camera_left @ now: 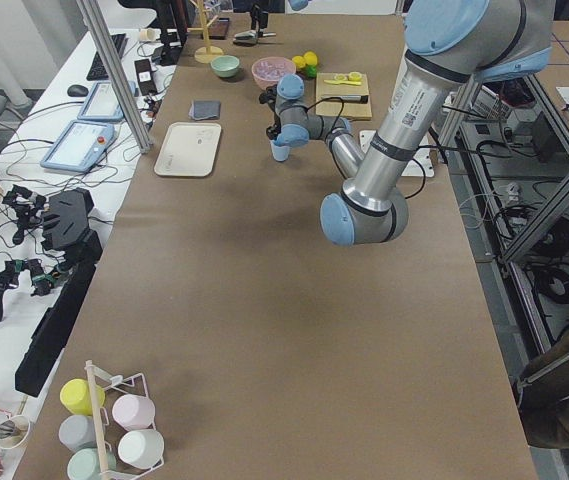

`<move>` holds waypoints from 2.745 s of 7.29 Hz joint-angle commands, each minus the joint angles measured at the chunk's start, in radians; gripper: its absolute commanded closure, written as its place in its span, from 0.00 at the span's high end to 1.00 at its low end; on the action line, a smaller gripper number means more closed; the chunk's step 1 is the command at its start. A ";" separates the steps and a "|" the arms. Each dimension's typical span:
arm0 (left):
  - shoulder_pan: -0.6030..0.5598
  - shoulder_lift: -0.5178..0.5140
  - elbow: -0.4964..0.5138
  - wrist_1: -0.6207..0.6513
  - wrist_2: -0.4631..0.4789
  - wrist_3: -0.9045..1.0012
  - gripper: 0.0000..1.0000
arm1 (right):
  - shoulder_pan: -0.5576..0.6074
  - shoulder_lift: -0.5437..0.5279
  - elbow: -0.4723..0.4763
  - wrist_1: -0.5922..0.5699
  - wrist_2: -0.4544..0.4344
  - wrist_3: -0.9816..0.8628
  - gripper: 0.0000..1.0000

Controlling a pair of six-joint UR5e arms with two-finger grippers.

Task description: Put ice and strawberries in cup

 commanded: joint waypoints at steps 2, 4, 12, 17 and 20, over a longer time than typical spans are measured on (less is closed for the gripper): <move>-0.047 0.001 -0.013 0.001 -0.007 -0.017 0.97 | 0.043 -0.003 0.004 -0.002 0.015 -0.015 1.00; -0.157 0.010 -0.003 0.006 -0.122 0.002 0.97 | 0.103 -0.043 -0.002 -0.017 0.029 -0.113 1.00; -0.564 0.059 -0.010 0.352 -0.385 0.314 0.97 | 0.306 -0.074 -0.005 -0.460 -0.105 -0.311 1.00; -0.808 0.131 -0.004 0.655 -0.379 0.572 0.97 | 0.278 -0.058 0.001 -0.459 -0.113 -0.307 1.00; -0.895 0.246 -0.007 0.661 -0.358 0.559 0.98 | 0.198 -0.023 -0.005 -0.454 -0.129 -0.301 1.00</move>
